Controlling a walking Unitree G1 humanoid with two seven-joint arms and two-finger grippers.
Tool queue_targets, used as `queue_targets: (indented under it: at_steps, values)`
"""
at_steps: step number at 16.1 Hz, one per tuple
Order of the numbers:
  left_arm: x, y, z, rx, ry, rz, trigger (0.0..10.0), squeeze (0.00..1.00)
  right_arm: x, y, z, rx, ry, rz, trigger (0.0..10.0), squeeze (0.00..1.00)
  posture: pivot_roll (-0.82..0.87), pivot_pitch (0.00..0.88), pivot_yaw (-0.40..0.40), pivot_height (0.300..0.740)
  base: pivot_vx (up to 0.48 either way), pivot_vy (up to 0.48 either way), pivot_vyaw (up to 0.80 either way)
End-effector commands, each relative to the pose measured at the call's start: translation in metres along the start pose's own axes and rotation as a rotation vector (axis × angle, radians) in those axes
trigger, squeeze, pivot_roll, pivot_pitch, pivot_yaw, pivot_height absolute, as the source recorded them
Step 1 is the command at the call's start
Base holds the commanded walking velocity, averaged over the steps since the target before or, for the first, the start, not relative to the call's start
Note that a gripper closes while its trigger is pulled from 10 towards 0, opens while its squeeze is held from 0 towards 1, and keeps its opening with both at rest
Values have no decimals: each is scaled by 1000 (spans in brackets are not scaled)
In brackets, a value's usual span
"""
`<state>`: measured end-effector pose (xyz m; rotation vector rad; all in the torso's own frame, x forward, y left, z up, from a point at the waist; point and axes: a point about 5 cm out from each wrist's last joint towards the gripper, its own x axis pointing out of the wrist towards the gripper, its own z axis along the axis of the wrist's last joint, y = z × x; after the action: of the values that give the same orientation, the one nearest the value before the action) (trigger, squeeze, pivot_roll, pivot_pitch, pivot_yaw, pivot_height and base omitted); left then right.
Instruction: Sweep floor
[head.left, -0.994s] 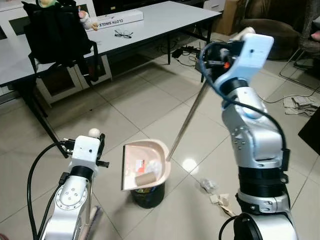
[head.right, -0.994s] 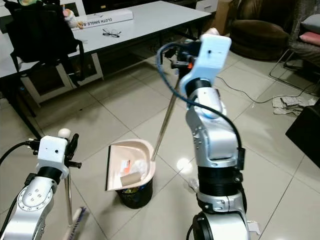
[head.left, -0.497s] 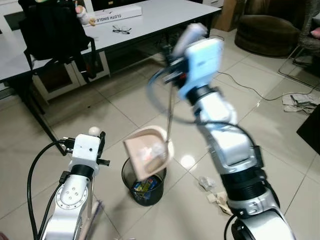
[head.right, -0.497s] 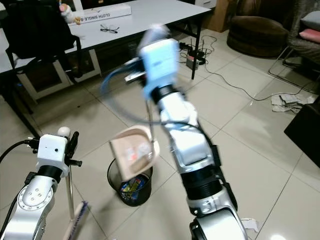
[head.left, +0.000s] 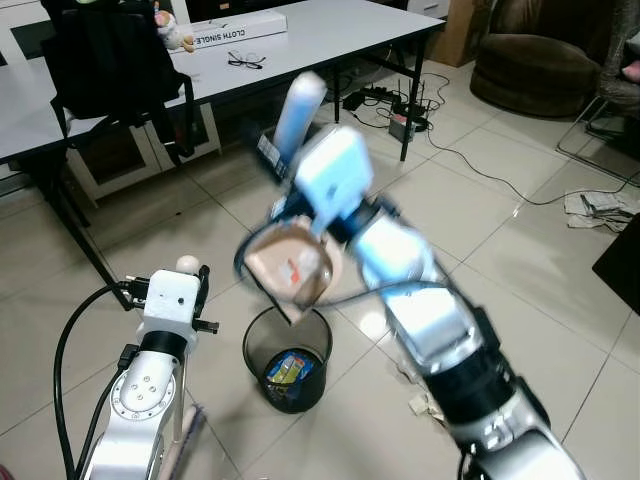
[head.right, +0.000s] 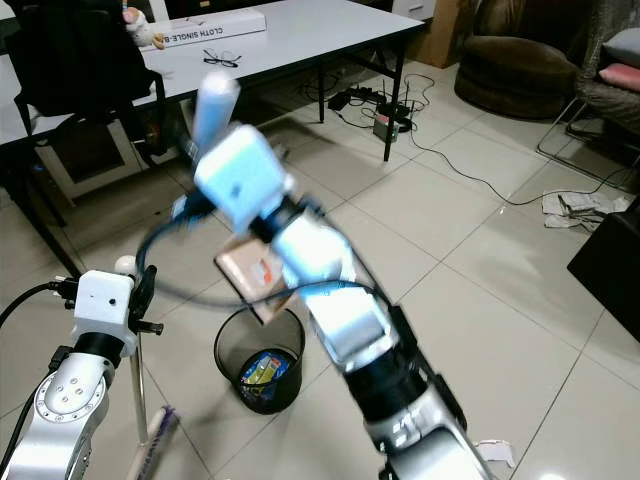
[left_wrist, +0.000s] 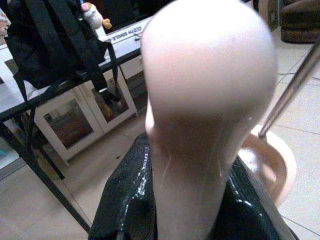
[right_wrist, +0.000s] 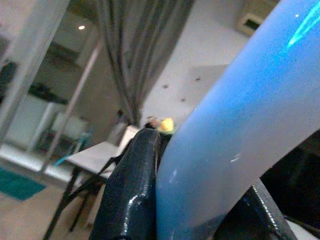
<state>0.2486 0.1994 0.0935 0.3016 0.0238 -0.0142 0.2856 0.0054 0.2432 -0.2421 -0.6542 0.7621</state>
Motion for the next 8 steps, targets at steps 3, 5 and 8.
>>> queue_targets:
  at_steps: [3,5,8]
  values:
    - [2,1,6,20,-23,13,10000,0,2,15,16,-105,-122,115,10000,0,-58,0,48,740,0,0,0]
    - [2,1,6,19,-23,13,10000,0,1,20,17,-107,-137,145,10000,0,-58,0,48,740,0,0,0]
    - [2,0,5,16,-22,11,10000,0,-2,33,20,-99,-158,210,10000,0,-59,0,46,740,0,0,0]
